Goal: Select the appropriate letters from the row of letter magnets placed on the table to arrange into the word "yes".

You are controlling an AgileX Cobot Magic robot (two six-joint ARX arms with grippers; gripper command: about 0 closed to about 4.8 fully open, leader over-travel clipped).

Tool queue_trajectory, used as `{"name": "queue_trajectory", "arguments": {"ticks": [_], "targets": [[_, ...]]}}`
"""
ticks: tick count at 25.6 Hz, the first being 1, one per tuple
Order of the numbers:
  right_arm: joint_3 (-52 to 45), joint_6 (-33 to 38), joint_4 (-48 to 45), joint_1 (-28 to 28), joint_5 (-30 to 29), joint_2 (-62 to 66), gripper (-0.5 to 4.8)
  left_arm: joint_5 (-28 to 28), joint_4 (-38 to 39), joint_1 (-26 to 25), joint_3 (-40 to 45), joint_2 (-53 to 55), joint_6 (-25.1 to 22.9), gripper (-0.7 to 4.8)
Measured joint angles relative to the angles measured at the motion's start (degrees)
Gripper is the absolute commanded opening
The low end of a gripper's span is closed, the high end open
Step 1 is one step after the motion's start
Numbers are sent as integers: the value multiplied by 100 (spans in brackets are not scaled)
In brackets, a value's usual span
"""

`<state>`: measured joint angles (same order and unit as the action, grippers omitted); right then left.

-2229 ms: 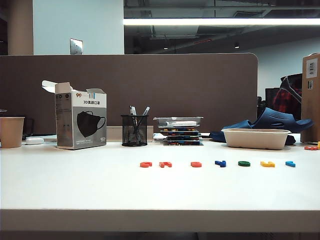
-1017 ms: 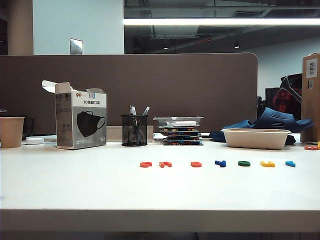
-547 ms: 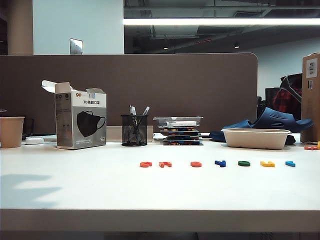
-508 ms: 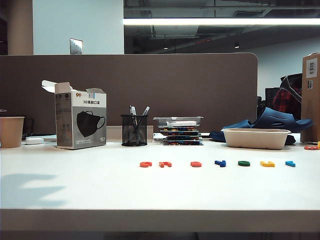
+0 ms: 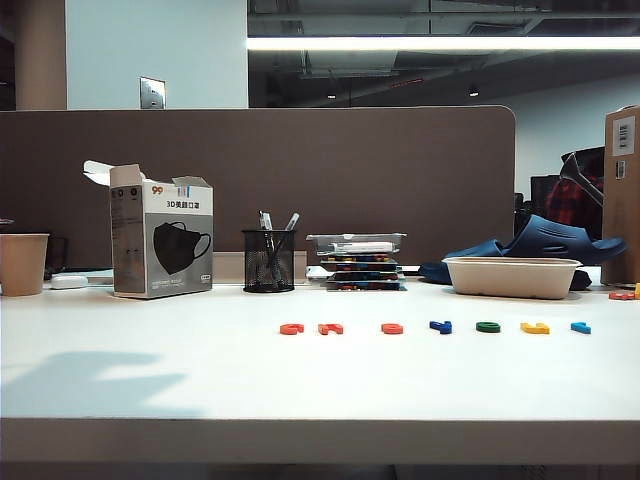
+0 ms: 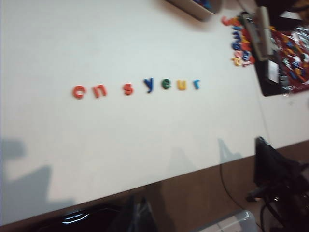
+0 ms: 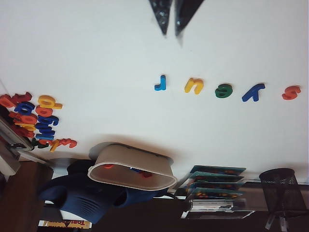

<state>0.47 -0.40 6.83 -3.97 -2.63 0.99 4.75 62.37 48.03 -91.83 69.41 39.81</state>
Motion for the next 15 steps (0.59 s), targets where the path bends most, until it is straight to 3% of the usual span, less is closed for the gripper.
{"name": "queue_trajectory", "arguments": {"ticks": [5,15], "targets": [[0,0,0,0,0,0,13,328,-197,533,0,31,98,-5],[0,0,0,2,0,0,13,776,-221,575,0,28,120,-5]]}}
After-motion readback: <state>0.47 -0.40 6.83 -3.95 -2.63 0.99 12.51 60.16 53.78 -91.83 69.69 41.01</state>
